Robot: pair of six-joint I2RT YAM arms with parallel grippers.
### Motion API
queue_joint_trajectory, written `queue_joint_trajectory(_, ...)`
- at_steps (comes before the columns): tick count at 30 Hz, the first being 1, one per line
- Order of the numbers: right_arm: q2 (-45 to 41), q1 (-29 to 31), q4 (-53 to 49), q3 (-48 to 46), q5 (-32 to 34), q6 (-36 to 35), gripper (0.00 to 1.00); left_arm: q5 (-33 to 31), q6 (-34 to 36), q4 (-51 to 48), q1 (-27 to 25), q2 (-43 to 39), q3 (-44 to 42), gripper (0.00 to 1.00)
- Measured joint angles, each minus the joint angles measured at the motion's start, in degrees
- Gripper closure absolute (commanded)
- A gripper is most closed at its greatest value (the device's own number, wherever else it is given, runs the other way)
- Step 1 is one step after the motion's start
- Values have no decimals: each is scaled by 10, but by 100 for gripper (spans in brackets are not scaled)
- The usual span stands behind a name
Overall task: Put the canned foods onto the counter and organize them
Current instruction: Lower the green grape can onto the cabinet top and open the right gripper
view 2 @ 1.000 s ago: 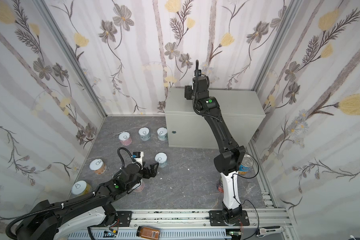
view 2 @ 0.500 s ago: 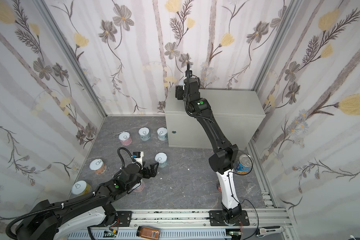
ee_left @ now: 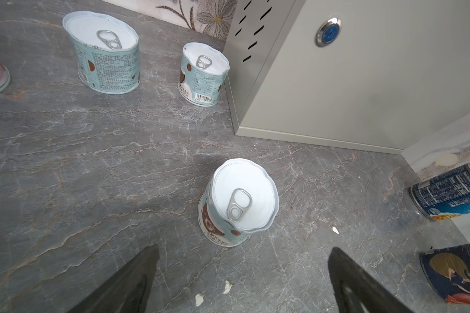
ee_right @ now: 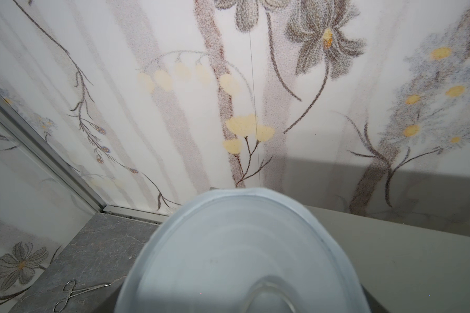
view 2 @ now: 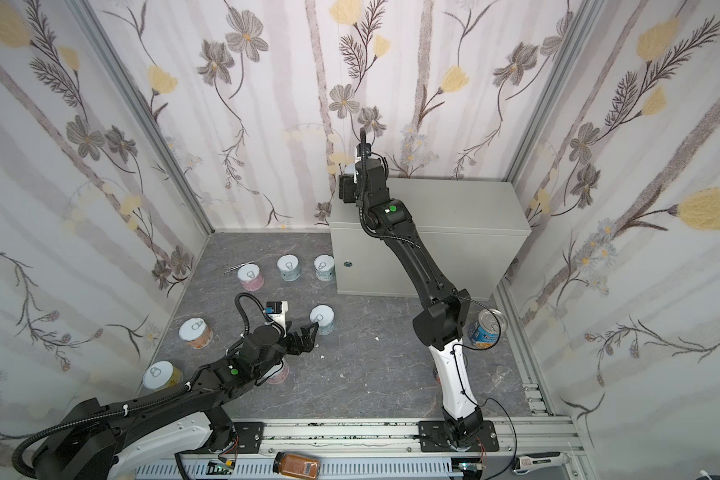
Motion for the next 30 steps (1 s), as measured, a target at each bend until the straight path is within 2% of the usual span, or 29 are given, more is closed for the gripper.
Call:
queue_joint_trajectory(15,6,0,12,0,10,-4,6,0,0,0,-1,-8,1,0)
queue_joint_trajectory(21,8,0,15,0,6,-4,0,0,0,0,-1,-10,0,0)
queue_joint_trajectory(30,-23,2,10,0,-22,-11,0,-6,0,0,-2,-13,0,0)
